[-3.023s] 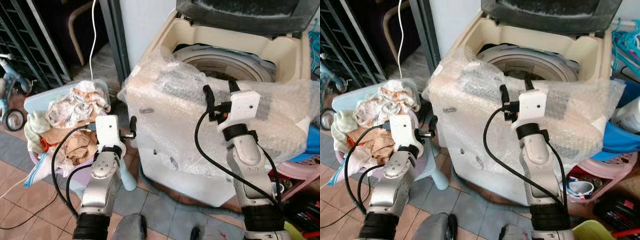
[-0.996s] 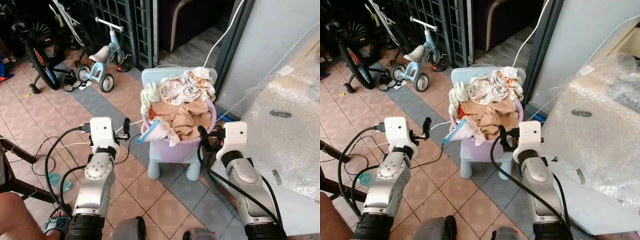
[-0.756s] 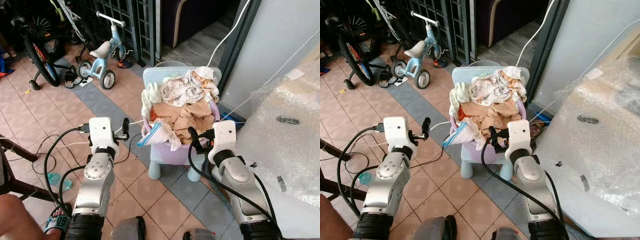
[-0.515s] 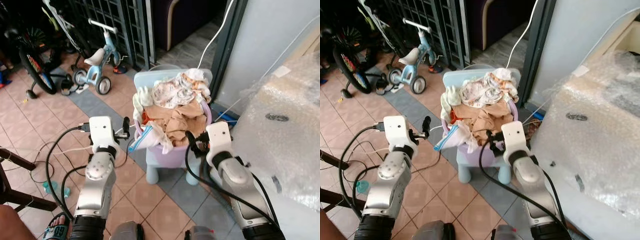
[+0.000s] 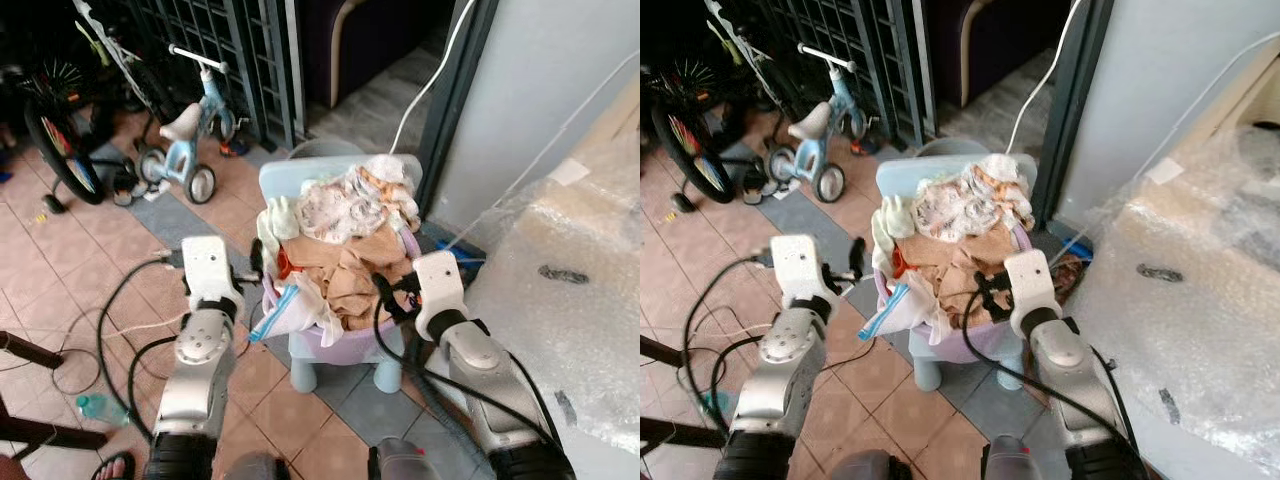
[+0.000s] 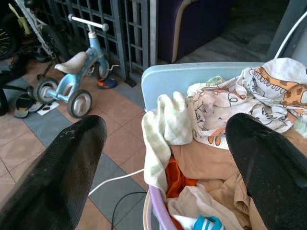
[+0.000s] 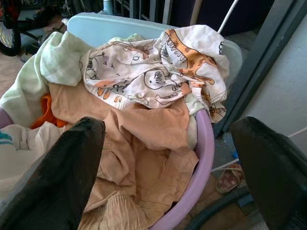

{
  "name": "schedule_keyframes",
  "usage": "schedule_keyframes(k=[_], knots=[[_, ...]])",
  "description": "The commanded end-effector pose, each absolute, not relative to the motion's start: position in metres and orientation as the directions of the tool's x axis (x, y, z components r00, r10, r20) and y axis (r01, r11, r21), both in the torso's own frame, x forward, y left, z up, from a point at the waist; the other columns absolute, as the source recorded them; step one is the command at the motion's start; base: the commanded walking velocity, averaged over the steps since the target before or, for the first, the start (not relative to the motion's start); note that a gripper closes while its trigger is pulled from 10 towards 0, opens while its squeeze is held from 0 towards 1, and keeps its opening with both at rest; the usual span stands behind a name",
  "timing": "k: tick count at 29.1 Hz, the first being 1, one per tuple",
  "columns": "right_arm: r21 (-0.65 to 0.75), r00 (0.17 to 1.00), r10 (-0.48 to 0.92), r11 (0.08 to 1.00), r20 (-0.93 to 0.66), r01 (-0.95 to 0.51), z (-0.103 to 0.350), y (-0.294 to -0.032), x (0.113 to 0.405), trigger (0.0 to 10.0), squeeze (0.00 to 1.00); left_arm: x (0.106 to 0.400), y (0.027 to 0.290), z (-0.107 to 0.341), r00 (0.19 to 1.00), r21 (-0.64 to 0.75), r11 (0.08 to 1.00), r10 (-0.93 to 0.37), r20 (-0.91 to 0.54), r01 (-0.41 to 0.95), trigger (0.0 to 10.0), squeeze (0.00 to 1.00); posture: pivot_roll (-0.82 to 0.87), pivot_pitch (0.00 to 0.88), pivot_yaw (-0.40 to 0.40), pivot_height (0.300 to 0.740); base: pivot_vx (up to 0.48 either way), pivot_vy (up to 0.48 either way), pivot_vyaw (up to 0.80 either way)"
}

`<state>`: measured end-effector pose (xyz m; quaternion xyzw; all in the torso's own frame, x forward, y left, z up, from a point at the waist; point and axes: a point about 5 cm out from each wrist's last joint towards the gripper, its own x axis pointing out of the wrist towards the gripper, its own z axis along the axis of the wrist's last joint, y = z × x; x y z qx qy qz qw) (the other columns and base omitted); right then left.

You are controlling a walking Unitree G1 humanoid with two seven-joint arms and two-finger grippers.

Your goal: Clothes washing

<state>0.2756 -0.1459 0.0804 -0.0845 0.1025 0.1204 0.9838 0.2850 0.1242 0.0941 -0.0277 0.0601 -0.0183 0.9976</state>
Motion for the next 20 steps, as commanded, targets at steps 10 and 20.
schedule_keyframes(k=[10,20], knots=[[-0.152,0.908,0.241,0.94,-0.342,-0.306,0.063,-0.137,0.284,10.0,0.0,0.277,0.144,0.092,0.986,-0.004,0.999,0.032,-0.164,-0.033,10.0,0.0,0.03,0.13,0.045,0.74,0.123,0.0,0.0],[-0.165,0.854,0.206,0.934,-0.477,-0.317,0.044,-0.133,0.299,10.0,0.0,0.255,0.158,0.086,0.969,0.035,0.998,0.059,-0.24,-0.052,10.0,0.0,0.11,0.174,0.023,0.74,0.0,0.0,0.0]])
